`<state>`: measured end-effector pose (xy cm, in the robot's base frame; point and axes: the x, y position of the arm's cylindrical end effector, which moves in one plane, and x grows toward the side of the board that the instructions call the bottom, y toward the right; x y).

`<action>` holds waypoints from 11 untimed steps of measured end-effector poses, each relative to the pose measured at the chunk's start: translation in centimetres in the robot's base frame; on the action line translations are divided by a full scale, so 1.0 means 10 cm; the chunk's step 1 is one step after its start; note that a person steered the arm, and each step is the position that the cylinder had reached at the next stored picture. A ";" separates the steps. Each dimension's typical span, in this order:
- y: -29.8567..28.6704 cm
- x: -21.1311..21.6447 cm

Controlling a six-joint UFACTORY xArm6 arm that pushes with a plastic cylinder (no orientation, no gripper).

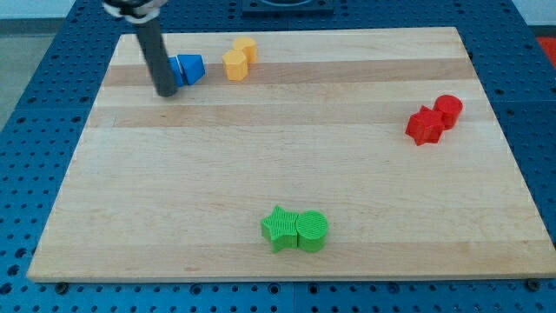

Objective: Push the blue cube along with blue triangle towards yellow hexagon and yellow heart

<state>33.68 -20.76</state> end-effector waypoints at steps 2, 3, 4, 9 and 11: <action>-0.50 0.07; -0.44 -0.30; -0.43 -0.27; 0.88 -0.27; 0.88 -0.27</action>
